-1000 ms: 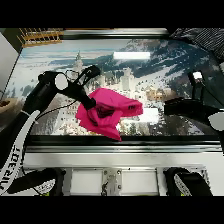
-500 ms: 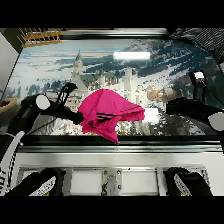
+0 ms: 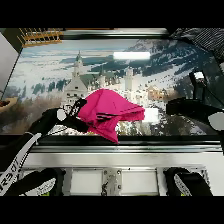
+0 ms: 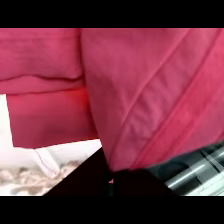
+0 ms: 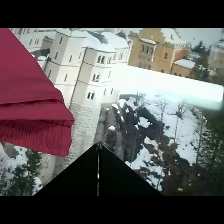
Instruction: Fold the clothes and pants, and hang the long-sleeved shirts on hangers.
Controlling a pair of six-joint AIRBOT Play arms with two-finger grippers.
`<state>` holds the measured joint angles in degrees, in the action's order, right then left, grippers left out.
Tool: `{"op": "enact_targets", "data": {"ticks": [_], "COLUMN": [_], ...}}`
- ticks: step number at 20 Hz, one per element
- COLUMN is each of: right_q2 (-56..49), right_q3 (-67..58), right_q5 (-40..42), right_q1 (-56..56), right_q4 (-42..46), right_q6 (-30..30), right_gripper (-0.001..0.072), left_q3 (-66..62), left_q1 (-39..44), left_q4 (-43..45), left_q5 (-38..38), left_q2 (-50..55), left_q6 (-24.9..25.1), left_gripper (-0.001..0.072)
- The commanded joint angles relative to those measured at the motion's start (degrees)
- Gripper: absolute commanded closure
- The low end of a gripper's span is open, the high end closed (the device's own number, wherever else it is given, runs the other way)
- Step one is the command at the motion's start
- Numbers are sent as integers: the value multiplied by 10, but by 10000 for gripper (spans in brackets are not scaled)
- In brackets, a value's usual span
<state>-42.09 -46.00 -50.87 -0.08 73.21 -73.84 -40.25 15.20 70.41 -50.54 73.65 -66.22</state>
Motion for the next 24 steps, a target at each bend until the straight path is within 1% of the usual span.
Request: {"op": "enact_targets", "data": {"ticks": [1,2,3,4,5,7,9,11,13,15,16,18,19,20,22,23,24], "right_q2": [-22,-40,-65,-94,-125,-197,-277,-345,-397,-433,-443,-449,-449,-449,-447,-442,-430], "right_q3": [4,7,10,15,17,17,17,17,17,17,17,17,16,16,15,14,7], "right_q5": [-27,-40,-53,-58,-58,-57,-51,-45,-45,-44,-40,-16,-10,-8,-6,-6,-6], "right_q1": [-21,-40,-60,-78,-88,-89,-81,-70,-58,-44,-36,-19,-11,-6,-1,-1,-3], "right_q4": [3,0,-2,-12,-29,-95,-196,-282,-356,-414,-433,-439,-439,-439,-439,-436,-424], "right_q6": [-24,-27,-27,-25,-9,83,176,241,285,313,321,321,321,321,321,319,309], "right_gripper": [687,676,577,332,230,237,237,237,237,238,238,242,296,410,665,690,691], "left_q3": [-29,-36,-40,-43,-46,-48,-48,-48,-48,-48,-48,-48,-48,-48,-48,-49,-58], "left_q1": [3,-1,-7,-14,-20,-34,-46,-56,-63,-63,-63,-63,-63,-63,-63,-63,-64], "left_q4": [6,6,5,5,5,5,4,4,4,4,4,4,4,4,4,5,13], "left_q5": [-11,-16,-20,-25,-30,-35,-35,-35,-34,-34,-34,-34,-34,-34,-35,-35,-43], "left_q2": [29,20,9,-4,-16,-37,-55,-67,-75,-79,-79,-79,-79,-79,-79,-80,-80], "left_q6": [-5,-4,-4,-4,-4,-4,-4,-5,-5,-4,-5,-5,-5,-5,-5,-5,-7], "left_gripper": [704,704,704,704,704,704,704,704,704,704,704,704,704,704,704,703,704]}}
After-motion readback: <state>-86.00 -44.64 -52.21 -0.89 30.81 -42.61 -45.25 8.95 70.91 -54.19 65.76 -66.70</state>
